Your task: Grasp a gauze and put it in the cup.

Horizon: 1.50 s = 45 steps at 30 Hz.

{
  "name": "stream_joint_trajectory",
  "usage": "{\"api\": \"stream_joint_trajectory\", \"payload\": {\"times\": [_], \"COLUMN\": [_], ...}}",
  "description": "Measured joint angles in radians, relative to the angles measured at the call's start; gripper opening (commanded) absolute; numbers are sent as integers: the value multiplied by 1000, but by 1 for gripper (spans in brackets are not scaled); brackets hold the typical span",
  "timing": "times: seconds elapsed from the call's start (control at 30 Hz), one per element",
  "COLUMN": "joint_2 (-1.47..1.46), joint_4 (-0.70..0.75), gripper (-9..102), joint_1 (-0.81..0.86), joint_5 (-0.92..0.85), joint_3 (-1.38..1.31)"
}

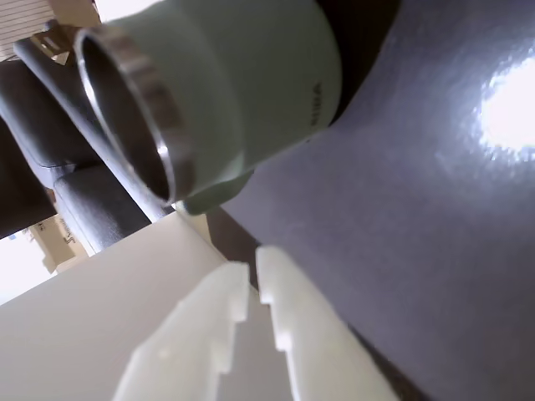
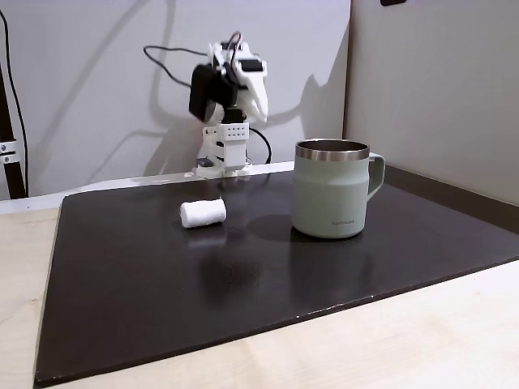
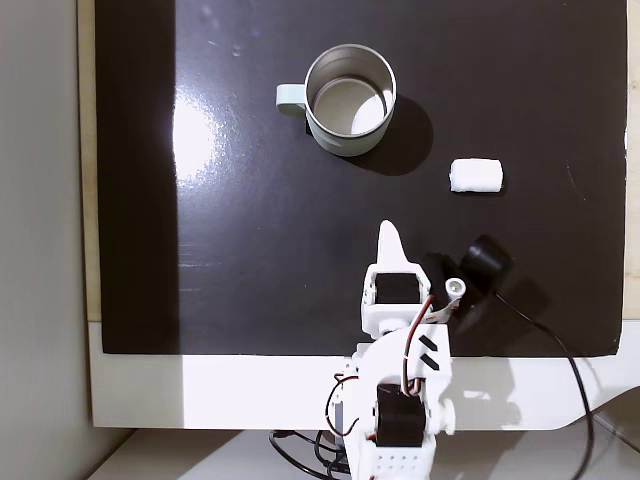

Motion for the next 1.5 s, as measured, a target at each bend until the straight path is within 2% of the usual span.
{"api": "stream_joint_trajectory", "payload": {"times": [0.33,0.6,0.9,1.17,1.5], "joint_2": [-351,-627,-1052,-1198,-1378], "joint_4": [282,508,738,772,644], "gripper": [0,1,20,24,26], "joint_1": [179,229,295,337,474], "joint_5": [-32,-49,-83,-126,-204], "joint_3": [-508,-778,-1129,-1232,-1198]}}
